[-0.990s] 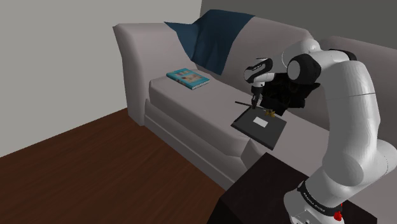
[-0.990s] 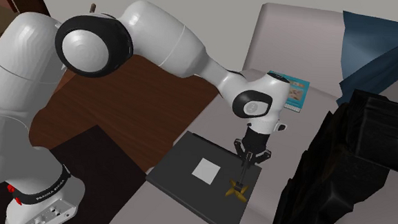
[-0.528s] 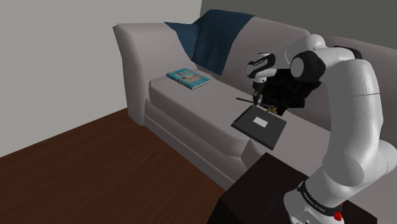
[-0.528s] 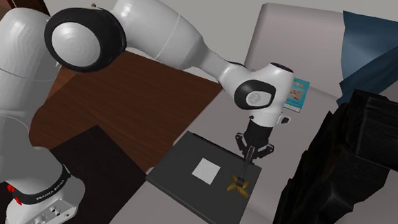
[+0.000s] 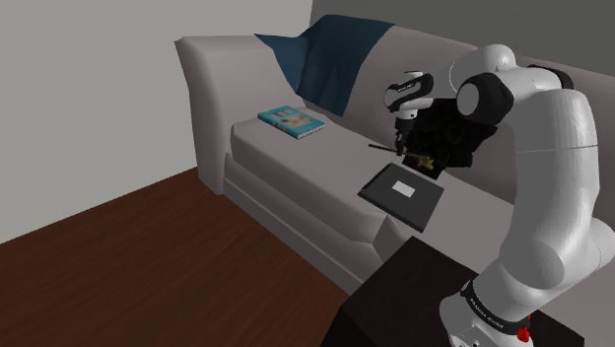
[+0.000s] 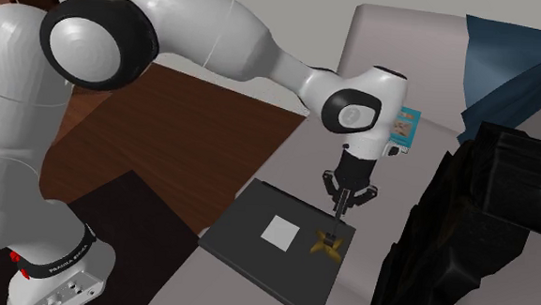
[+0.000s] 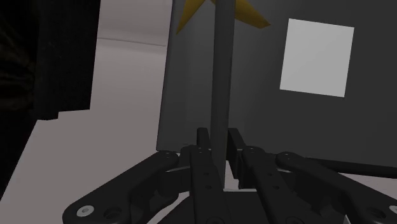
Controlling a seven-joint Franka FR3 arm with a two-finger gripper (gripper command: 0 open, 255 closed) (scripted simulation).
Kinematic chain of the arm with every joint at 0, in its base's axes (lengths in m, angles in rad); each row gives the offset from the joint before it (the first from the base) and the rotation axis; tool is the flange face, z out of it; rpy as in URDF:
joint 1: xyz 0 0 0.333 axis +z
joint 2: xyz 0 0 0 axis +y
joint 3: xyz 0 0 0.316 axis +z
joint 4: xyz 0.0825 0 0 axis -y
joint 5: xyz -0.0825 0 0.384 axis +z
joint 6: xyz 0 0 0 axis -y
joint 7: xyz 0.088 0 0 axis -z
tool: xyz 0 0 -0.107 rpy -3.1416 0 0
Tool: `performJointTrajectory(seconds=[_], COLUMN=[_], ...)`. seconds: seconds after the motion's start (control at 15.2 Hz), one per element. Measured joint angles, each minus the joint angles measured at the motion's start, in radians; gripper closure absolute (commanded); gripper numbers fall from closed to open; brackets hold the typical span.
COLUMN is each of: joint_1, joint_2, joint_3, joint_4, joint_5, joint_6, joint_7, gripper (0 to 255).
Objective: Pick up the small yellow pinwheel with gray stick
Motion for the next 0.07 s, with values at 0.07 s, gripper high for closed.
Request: performJointTrajectory(seconds=[0.07], joint_1=[0.0], joint_2=[-0.003], joint_3=[-0.001], joint_4=[0.004], joint_5=[-0.001], joint_6=[-0.007], joint_7=[0.0], gripper=[255])
